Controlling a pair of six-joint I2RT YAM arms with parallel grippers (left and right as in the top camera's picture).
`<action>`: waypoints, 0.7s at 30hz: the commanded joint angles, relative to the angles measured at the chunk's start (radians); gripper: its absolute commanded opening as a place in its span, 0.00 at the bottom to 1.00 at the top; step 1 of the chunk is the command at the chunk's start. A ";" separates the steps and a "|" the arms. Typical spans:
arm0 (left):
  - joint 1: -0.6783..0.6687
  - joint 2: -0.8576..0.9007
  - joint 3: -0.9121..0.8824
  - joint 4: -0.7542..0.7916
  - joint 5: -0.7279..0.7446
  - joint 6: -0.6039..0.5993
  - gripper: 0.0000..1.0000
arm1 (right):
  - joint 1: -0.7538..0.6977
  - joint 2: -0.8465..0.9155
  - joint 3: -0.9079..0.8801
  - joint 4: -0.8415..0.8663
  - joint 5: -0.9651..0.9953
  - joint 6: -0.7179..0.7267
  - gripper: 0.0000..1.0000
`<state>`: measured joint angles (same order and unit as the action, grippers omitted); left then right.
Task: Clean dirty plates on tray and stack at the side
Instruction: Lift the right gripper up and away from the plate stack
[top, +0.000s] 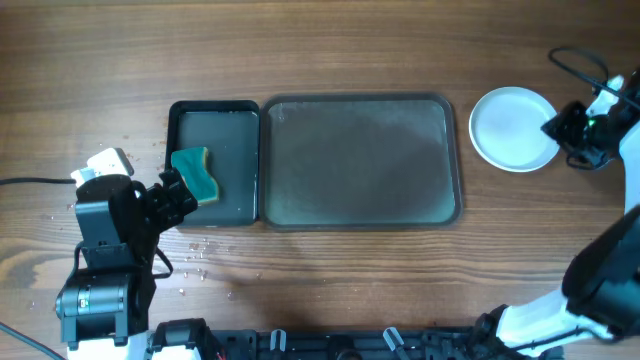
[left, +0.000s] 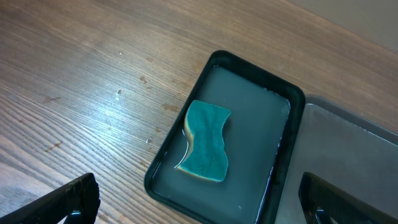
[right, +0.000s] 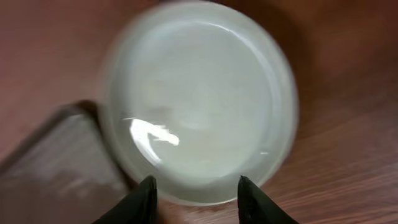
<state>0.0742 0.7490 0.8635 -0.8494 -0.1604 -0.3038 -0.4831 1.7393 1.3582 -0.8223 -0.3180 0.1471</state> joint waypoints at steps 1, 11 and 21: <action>0.003 -0.002 0.014 0.002 -0.010 0.009 1.00 | 0.114 -0.042 0.016 -0.045 -0.087 -0.117 0.42; 0.003 -0.002 0.014 0.002 -0.010 0.009 1.00 | 0.442 -0.039 0.011 -0.067 0.004 -0.252 1.00; 0.003 -0.002 0.014 0.002 -0.010 0.009 1.00 | 0.505 -0.039 0.011 0.005 0.004 -0.251 1.00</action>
<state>0.0742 0.7486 0.8635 -0.8497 -0.1600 -0.3038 0.0204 1.7016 1.3640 -0.8352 -0.3313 -0.0849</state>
